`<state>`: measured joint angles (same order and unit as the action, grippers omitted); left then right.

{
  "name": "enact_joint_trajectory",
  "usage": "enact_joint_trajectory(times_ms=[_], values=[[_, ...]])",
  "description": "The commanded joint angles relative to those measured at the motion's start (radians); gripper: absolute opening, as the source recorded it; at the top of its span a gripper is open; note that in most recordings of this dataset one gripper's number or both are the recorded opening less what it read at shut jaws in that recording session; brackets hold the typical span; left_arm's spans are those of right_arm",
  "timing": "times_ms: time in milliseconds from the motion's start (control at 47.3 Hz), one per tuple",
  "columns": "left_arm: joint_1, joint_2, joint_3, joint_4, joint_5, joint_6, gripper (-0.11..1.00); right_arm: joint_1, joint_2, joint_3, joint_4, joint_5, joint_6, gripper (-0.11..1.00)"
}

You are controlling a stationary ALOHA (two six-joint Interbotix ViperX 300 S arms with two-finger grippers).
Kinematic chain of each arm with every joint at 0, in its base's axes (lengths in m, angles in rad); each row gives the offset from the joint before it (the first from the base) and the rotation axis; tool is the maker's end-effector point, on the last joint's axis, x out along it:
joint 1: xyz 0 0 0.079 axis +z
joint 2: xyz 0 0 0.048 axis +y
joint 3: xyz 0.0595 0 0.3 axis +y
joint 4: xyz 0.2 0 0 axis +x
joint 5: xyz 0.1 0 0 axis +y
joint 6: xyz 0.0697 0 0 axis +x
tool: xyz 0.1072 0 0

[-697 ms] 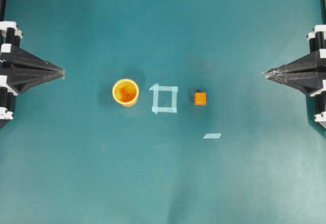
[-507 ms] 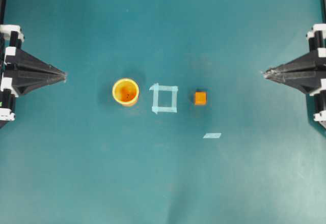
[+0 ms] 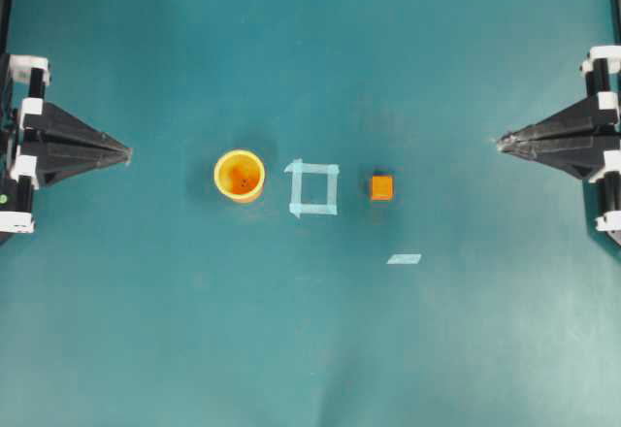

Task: Move the cup forward with left arm.
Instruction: 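Open the left gripper while holding position beside the orange cup, then move the open left gripper rightward toward the orange cup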

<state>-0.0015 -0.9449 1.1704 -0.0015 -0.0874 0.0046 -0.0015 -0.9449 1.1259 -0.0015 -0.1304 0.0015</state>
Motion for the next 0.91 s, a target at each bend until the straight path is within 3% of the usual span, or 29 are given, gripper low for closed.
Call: enact_joint_trajectory(times_ms=[0, 528, 570, 803, 887], values=[[0.003, 0.012, -0.015, 0.003, 0.003, 0.002, -0.01, 0.0, 0.005, -0.034, 0.003, -0.005, 0.002, 0.0], [0.002, 0.005, -0.021, 0.002, 0.103, -0.026, 0.02, 0.0, 0.005, -0.038, 0.003, -0.005, 0.002, 0.0], [0.002, 0.005, -0.021, 0.002, 0.106, -0.026, 0.06, 0.0, 0.005, -0.038, 0.003, -0.005, 0.003, 0.0], [0.002, 0.025, -0.02, -0.002, 0.109, -0.026, 0.61, 0.0, 0.005, -0.041, 0.003, -0.005, 0.011, 0.0], [0.002, 0.041, -0.018, -0.002, 0.107, -0.026, 0.65, 0.0, 0.005, -0.046, 0.003, -0.005, 0.009, 0.0]])
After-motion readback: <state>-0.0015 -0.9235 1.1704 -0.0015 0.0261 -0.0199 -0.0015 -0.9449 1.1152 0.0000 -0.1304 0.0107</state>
